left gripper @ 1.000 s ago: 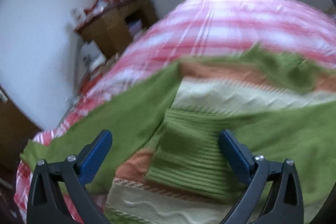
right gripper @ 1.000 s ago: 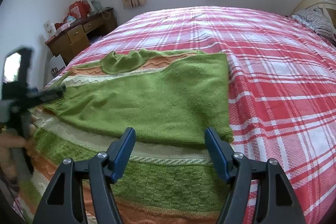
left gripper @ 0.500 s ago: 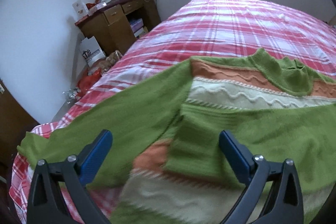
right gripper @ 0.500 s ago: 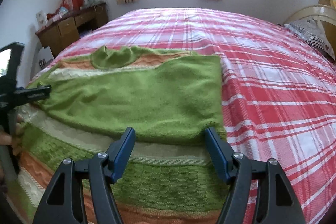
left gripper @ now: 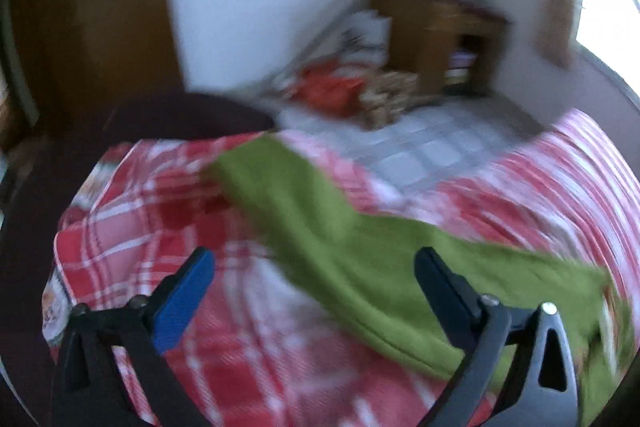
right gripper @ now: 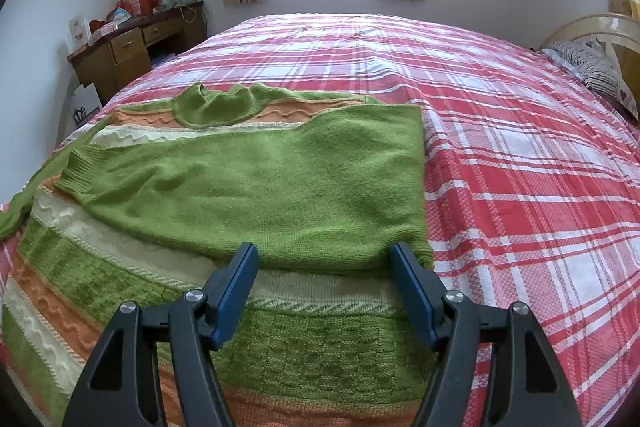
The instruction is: Fold small clothes
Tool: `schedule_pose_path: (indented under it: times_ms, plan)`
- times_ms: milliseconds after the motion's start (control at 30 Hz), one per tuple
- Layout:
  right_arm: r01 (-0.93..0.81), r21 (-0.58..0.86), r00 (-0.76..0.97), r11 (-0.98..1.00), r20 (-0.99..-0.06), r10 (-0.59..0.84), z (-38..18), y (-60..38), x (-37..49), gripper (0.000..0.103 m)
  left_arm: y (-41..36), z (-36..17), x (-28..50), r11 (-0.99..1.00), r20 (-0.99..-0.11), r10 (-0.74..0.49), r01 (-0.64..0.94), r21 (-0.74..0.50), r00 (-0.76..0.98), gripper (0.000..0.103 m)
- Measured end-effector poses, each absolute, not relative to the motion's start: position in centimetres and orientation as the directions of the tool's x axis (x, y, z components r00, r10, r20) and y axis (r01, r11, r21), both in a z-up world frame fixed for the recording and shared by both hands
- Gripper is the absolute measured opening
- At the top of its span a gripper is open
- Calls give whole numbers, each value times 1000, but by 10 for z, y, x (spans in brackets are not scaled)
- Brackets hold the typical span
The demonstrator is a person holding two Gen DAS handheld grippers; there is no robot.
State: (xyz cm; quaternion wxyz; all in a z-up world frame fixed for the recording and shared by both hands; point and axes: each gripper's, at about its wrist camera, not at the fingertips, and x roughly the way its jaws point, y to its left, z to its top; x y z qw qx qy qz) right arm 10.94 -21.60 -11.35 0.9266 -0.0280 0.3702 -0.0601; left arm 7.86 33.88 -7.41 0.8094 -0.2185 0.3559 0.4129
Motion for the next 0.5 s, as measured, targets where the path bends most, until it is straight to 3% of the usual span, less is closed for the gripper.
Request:
schedule_pose_path:
  times_ms: [67, 367, 400, 467, 500]
  plan:
    - [91, -97, 719, 991, -683, -132, -113, -216, 109, 69, 363, -82, 80, 518, -781, 493, -851, -91, 384, 83]
    - [94, -111, 713, 989, -686, -145, -115, -215, 110, 69, 400, -110, 89, 475, -818, 410, -860, -186, 403, 74]
    - [95, -112, 712, 989, -687, -146, -115, -215, 111, 70, 399, -109, 90, 486, -810, 418, -855, -183, 411, 66]
    - [95, -116, 711, 989, -687, -149, -115, -214, 111, 70, 397, -108, 95, 500, -804, 438, -852, -153, 401, 60]
    - [96, -116, 711, 989, -687, -150, -115, -214, 111, 70, 396, -108, 97, 512, -796, 446, -846, -148, 409, 44]
